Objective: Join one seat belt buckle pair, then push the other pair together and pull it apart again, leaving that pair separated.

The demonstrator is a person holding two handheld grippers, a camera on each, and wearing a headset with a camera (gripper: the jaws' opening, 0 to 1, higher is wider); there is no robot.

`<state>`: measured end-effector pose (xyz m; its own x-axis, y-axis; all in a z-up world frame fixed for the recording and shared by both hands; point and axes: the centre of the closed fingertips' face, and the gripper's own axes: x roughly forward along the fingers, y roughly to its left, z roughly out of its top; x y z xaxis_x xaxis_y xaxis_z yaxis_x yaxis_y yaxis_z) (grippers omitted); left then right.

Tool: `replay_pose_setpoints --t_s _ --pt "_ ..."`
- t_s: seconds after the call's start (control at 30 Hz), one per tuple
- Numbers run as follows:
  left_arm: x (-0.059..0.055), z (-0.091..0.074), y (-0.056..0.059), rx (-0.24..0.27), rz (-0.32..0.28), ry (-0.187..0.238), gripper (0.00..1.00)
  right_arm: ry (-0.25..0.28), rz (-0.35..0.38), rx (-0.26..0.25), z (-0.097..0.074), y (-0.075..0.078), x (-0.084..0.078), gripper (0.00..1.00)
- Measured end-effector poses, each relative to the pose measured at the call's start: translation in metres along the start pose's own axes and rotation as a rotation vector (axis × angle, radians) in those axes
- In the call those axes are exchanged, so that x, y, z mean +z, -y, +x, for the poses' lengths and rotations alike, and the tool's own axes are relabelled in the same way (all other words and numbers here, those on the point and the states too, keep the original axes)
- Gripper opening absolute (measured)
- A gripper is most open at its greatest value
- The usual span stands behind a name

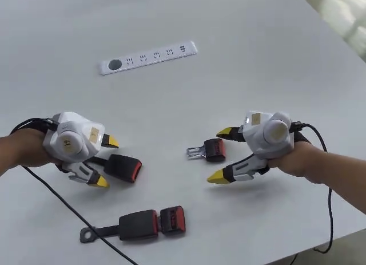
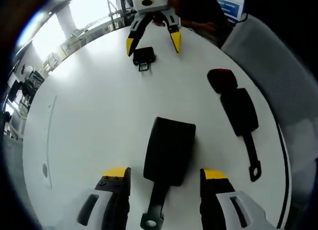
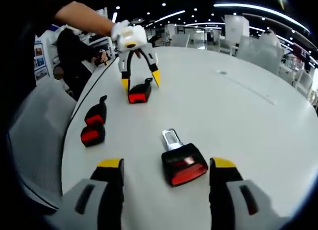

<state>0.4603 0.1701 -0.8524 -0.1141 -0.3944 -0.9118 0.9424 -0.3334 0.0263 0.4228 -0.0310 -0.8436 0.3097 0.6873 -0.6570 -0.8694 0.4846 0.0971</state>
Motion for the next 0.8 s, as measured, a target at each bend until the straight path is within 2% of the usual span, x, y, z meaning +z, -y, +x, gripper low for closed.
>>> replay_pose_setpoints --t_s 0.03,0.13,0.17,0.23,0.27,0.4,0.5,0.6,0.67,0.8 --pt "0.001 0.000 0.001 -0.020 -0.010 0.009 0.57 -0.004 0.000 0.002 0.001 0.002 -0.001 0.69" --pt "0.003 0.001 -0.003 -0.022 -0.018 0.025 0.59 -0.008 -0.001 0.012 0.003 0.004 -0.003 0.66" --pt "0.005 0.002 -0.003 -0.024 -0.021 0.031 0.59 -0.024 -0.016 0.018 0.003 0.005 -0.005 0.65" --pt "0.007 0.003 -0.002 -0.034 -0.021 0.039 0.58 -0.032 -0.017 0.018 0.004 0.009 -0.008 0.64" --pt "0.008 0.003 -0.003 -0.031 -0.023 0.043 0.57 -0.030 -0.009 0.015 0.004 0.009 -0.008 0.63" --pt "0.011 0.004 -0.009 -0.001 -0.098 0.064 0.49 -0.022 -0.015 0.025 0.004 0.010 -0.003 0.58" --pt "0.013 0.005 -0.007 0.000 -0.093 0.071 0.45 -0.035 -0.042 0.028 0.003 0.008 -0.003 0.54" --pt "0.017 0.005 -0.006 0.018 -0.137 0.089 0.36 -0.038 -0.051 0.023 0.003 0.009 -0.002 0.48" --pt "0.016 0.005 -0.006 0.035 -0.161 0.091 0.35 -0.053 -0.089 0.001 0.001 0.014 -0.003 0.42" --pt "0.015 0.004 -0.006 0.046 -0.177 0.078 0.34 -0.043 -0.085 0.002 0.001 0.015 -0.001 0.37"
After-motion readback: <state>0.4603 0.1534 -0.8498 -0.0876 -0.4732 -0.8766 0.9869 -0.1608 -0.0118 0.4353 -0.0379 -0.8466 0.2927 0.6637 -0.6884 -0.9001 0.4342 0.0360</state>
